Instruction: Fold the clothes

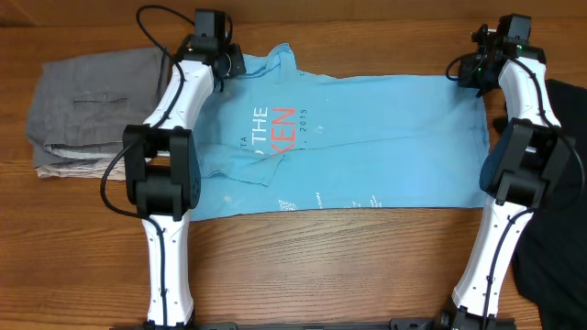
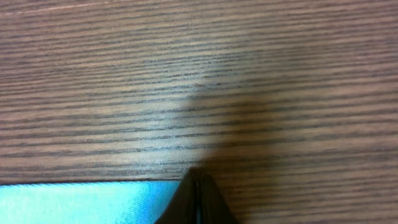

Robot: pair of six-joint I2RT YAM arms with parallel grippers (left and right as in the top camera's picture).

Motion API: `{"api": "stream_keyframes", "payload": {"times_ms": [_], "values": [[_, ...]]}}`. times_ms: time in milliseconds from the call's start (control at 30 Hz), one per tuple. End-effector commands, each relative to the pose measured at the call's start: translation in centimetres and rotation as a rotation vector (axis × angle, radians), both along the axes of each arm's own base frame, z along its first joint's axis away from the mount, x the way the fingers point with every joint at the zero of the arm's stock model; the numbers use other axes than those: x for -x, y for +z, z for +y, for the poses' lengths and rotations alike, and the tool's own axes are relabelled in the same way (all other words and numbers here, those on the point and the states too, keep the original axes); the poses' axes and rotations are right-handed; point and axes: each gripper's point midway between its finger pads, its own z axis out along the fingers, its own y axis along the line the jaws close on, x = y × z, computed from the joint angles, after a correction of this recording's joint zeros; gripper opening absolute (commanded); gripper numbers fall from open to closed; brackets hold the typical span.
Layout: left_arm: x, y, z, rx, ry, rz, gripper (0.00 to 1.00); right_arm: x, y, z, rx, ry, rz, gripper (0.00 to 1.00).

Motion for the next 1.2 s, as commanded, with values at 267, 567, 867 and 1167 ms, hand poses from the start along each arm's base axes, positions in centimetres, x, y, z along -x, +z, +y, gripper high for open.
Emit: {"api": "stream_keyframes", "payload": {"times_ms": [267,567,867,1167], "values": [[2.9,9.7,0.8,-0.019,-0.006,-0.028,0.04,0.5,8.2,2.5,-0.15,-0.019,-0.077,0.04],[8.2,15.4,1.3,-0.019,-0.011,0.028,0.04,4.2,12.9,3.2,-0.186,-0.06,-0.022,0.04],[14.3,17.1,1.9,-0.013,0.02,0.177,0.04,9.7,15.0,2.4,-0.256,-0.195,0.117,0.04],[19.1,15.8,2.7,-0.033,0.053,0.371,0.04,14.3,14.1,1.6,-0.32,-0.31,0.288,0.04]]}}
